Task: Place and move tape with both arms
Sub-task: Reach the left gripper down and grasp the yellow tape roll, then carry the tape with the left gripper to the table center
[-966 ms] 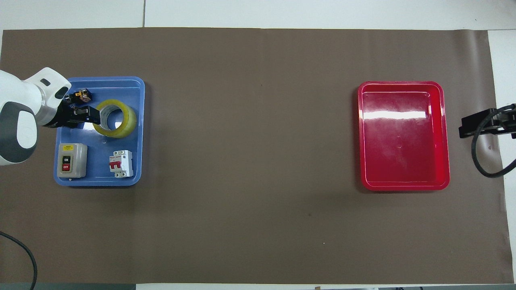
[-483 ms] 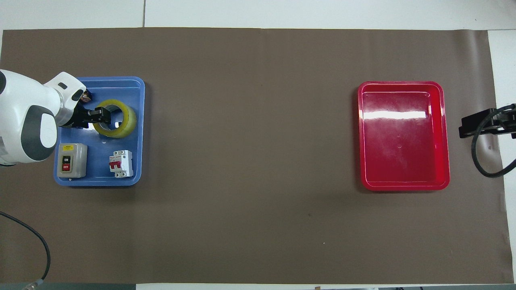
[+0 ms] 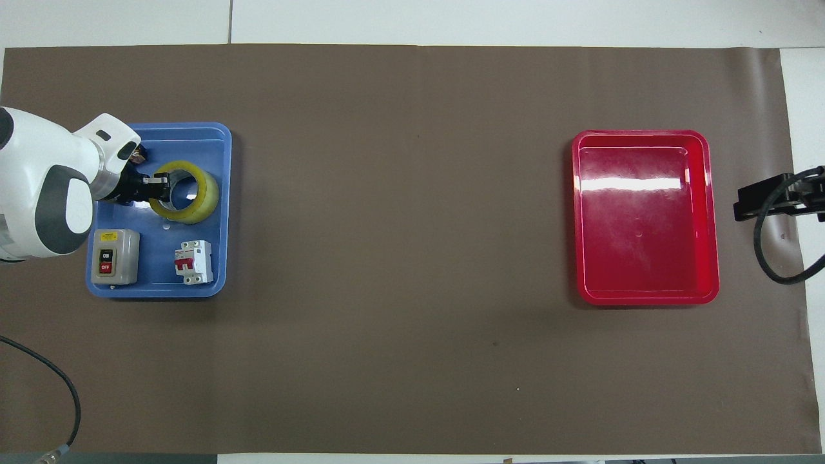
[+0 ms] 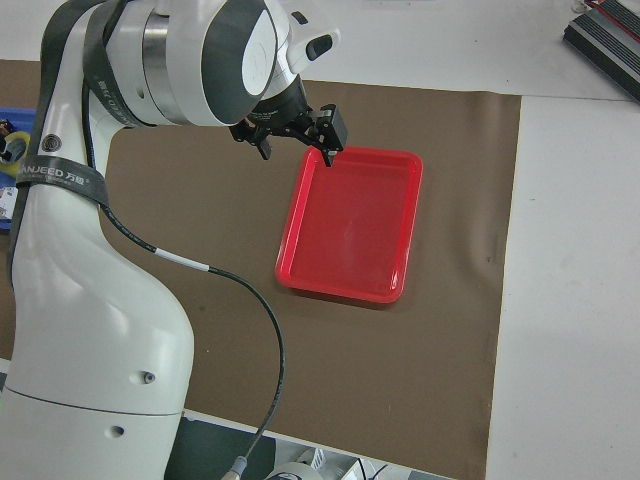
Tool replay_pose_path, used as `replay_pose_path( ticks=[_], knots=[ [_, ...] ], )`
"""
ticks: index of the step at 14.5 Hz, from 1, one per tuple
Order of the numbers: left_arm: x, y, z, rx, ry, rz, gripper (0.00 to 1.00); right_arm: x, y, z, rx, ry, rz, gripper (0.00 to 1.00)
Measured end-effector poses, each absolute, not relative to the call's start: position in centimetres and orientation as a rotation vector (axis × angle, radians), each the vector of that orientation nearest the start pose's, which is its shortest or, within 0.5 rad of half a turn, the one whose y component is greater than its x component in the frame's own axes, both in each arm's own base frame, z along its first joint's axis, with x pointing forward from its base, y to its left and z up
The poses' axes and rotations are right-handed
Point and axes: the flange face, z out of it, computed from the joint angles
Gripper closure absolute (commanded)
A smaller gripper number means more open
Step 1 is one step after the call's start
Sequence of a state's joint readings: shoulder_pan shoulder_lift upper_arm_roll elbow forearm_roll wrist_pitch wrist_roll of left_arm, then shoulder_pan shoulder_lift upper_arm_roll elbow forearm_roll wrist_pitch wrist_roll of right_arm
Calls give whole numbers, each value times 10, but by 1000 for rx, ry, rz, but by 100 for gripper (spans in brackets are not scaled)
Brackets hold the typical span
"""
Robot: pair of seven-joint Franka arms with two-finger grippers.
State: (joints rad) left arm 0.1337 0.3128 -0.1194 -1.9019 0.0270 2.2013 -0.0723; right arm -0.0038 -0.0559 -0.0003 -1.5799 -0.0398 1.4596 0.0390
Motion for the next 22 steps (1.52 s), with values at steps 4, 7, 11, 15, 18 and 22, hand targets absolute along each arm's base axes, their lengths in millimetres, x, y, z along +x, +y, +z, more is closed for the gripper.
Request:
replay_pose_path(
  ticks=[4,7,11,15,18,22],
  knots=[
    [641,-30,425,-3136,-226,95,100,525,-7,641,-3180,74,101,0],
    [633,-144,465,-3105,-376,111,100,525,-7,641,-3180,74,101,0],
    [595,-292,460,-3104,-484,81,100,525,-7,641,-3180,74,101,0],
    [550,-403,414,-3116,-515,86,100,525,-7,641,-3180,74,101,0],
    [530,-456,359,-3130,-516,79,100,525,-7,641,-3180,74,101,0],
    [536,-453,331,-3129,-561,68,94,526,-5,641,-3165,47,96,0]
  ],
)
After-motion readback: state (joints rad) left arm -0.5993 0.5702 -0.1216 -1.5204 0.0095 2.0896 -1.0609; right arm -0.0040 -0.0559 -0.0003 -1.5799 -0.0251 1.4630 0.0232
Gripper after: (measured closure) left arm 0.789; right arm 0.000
